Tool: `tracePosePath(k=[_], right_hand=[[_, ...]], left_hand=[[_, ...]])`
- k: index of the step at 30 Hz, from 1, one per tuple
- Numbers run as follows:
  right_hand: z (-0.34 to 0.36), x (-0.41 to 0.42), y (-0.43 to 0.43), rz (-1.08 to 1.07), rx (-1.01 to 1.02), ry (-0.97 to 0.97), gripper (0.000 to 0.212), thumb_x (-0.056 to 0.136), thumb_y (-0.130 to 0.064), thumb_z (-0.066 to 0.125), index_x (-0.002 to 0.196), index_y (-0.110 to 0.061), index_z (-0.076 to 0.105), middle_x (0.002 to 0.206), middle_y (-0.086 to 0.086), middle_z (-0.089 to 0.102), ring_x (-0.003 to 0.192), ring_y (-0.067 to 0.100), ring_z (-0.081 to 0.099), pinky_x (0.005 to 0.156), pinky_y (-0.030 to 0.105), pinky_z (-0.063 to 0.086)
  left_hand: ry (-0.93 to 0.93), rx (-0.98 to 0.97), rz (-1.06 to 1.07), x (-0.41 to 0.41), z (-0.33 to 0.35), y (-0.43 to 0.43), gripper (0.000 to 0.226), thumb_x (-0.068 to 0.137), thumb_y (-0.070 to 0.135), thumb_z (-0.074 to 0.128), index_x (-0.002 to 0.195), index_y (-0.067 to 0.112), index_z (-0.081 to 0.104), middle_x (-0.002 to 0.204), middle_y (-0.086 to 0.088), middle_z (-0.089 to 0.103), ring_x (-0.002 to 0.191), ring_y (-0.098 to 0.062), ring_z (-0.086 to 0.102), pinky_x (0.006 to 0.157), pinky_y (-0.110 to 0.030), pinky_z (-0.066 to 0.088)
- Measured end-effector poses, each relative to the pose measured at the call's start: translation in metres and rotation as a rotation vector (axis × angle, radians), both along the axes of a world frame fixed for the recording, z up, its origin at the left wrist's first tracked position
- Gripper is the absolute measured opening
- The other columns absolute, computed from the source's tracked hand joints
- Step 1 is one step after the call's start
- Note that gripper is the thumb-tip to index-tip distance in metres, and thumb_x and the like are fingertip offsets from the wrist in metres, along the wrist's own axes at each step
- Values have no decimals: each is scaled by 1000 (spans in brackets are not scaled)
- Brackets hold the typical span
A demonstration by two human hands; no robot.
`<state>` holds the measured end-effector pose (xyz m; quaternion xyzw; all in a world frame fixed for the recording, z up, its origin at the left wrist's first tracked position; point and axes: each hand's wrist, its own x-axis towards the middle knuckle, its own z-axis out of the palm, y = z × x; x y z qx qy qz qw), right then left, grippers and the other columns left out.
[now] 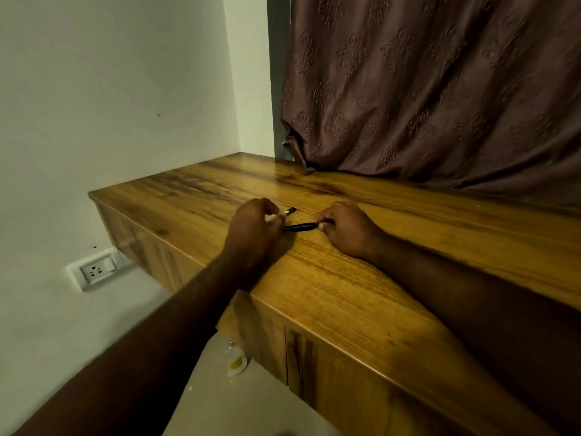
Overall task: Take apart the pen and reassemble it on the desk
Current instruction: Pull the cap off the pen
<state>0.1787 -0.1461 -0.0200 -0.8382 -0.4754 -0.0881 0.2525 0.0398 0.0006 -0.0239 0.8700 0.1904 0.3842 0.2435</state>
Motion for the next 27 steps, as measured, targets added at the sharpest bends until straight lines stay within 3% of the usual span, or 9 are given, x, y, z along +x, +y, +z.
tracePosePath(k=[1, 3, 5, 8, 13, 17, 22, 27], right_hand=[[2, -2, 0, -6, 1, -9, 16, 90, -20, 58, 97, -17, 72, 101, 4, 67, 100, 24, 57, 86, 38, 48], [5, -6, -3, 28, 41, 17, 13, 89, -17, 61, 95, -15, 72, 89, -3, 62, 96, 24, 58, 82, 38, 48], [7, -10, -7, 69, 58, 44, 9, 88, -14, 63, 92, -12, 71, 80, -8, 56, 91, 23, 58, 78, 36, 47], [5, -12, -12, 97, 85, 105, 6, 88, -13, 63, 90, -11, 68, 89, 0, 64, 88, 20, 58, 75, 34, 46], [0, -11, -23, 90, 256, 220, 6, 88, -8, 62, 90, -13, 66, 76, -10, 58, 72, 8, 53, 62, 23, 40], [2, -10, -25, 99, 352, 405, 10, 87, -3, 63, 95, -9, 65, 75, 0, 59, 71, 15, 54, 67, 28, 45], [3, -10, -27, 208, 446, 632, 8, 90, 1, 58, 95, -3, 63, 75, 10, 63, 61, 16, 54, 60, 26, 48], [3, -11, -27, 225, 420, 614, 14, 95, -7, 53, 85, -11, 60, 73, 9, 65, 58, 16, 55, 61, 30, 47]], left_hand=[[53, 105, -41, 6, -2, -9, 26, 85, 30, 64, 104, 12, 68, 101, -9, 69, 92, -23, 63, 77, -35, 52], [203, 288, -114, 14, -4, -18, 34, 85, 27, 62, 113, 6, 64, 110, -15, 65, 100, -31, 60, 82, -39, 51], [247, 339, -175, 17, -2, -17, 22, 87, 22, 58, 100, 6, 67, 100, -16, 64, 95, -35, 60, 74, -38, 48], [182, 295, -202, 14, -5, -14, 14, 86, 18, 60, 92, 11, 70, 92, -11, 65, 86, -28, 60, 70, -36, 48], [134, 336, -215, 14, -10, -14, 20, 88, 30, 61, 96, 13, 67, 90, -6, 64, 81, -23, 57, 68, -38, 49], [107, 280, -243, 14, -9, -12, 20, 91, 37, 58, 91, 18, 64, 79, 0, 65, 65, -17, 58, 57, -36, 50], [97, 272, -266, 11, -10, -14, 26, 91, 43, 55, 94, 19, 63, 74, 2, 66, 59, -14, 58, 52, -35, 50], [103, 244, -312, 9, -7, -14, 34, 89, 47, 47, 95, 17, 62, 78, 2, 65, 61, -15, 58, 55, -37, 50]])
